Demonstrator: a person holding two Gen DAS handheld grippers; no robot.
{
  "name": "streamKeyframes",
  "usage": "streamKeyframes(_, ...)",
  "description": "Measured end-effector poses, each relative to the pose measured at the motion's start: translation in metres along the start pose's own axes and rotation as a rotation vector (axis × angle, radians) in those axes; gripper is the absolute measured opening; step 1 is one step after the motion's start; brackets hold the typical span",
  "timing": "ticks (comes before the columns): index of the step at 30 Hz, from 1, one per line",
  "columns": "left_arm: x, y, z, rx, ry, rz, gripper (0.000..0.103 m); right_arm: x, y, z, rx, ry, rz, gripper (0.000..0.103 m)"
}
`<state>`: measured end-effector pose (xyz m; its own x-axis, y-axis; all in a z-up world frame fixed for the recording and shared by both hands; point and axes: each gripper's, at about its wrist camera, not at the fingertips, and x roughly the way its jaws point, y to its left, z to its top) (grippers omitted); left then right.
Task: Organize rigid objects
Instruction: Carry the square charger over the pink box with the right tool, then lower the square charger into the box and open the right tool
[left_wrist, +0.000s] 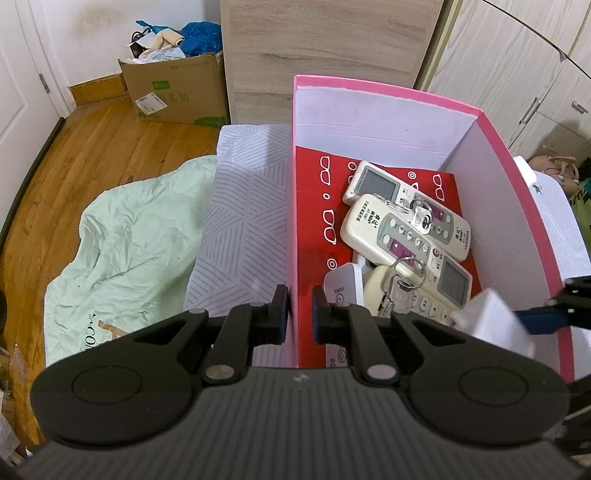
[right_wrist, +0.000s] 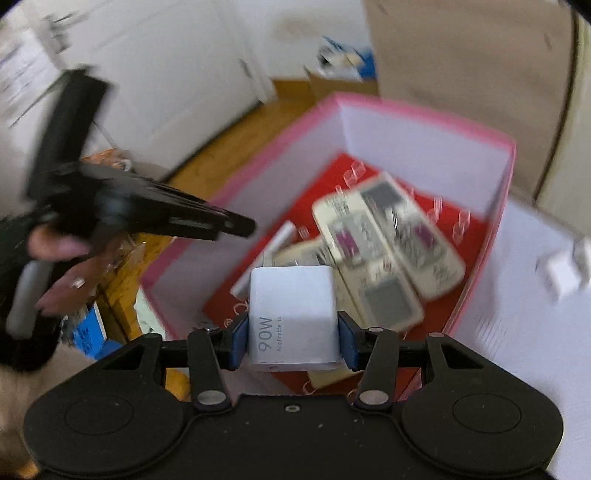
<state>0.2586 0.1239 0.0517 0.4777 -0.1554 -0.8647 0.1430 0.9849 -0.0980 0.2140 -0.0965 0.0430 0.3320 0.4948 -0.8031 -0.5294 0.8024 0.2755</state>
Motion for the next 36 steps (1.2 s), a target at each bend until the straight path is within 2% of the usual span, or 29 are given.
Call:
streamKeyframes(5, -0.002, 0.004, 0.000, -0.007, 0.000, -0.008, 0.010, 0.010, 0.011, -0.003, -0.047, 0.039, -0.063, 0.054)
streamKeyframes(10, -0.002, 0.003, 0.000, -0.002, -0.002, -0.007, 0.010, 0.026, 0.016, -0.001, -0.128, 0.072, -0.175, 0.054)
streamKeyframes(16, -0.002, 0.003, -0.001, 0.003, -0.004, -0.007, 0.010, 0.031, 0.014, 0.001, -0.126, 0.089, -0.184, 0.054)
streamKeyframes(18, -0.002, 0.002, -0.001, 0.006, -0.006, -0.005, 0.010, 0.024, 0.014, 0.003, -0.116, 0.066, -0.174, 0.056)
streamKeyframes(26, -0.002, 0.002, 0.000, -0.001, -0.005, -0.005, 0.010, -0.044, 0.003, 0.007, -0.078, -0.152, -0.116, 0.061)
streamKeyframes(29, -0.002, 0.001, 0.000, 0.006, -0.007, 0.003, 0.010, -0.066, -0.013, 0.005, -0.011, -0.192, -0.092, 0.061)
streamKeyframes(36, -0.002, -0.003, 0.001, 0.014, -0.006, 0.026, 0.010, -0.104, -0.061, -0.007, 0.095, -0.290, -0.119, 0.061)
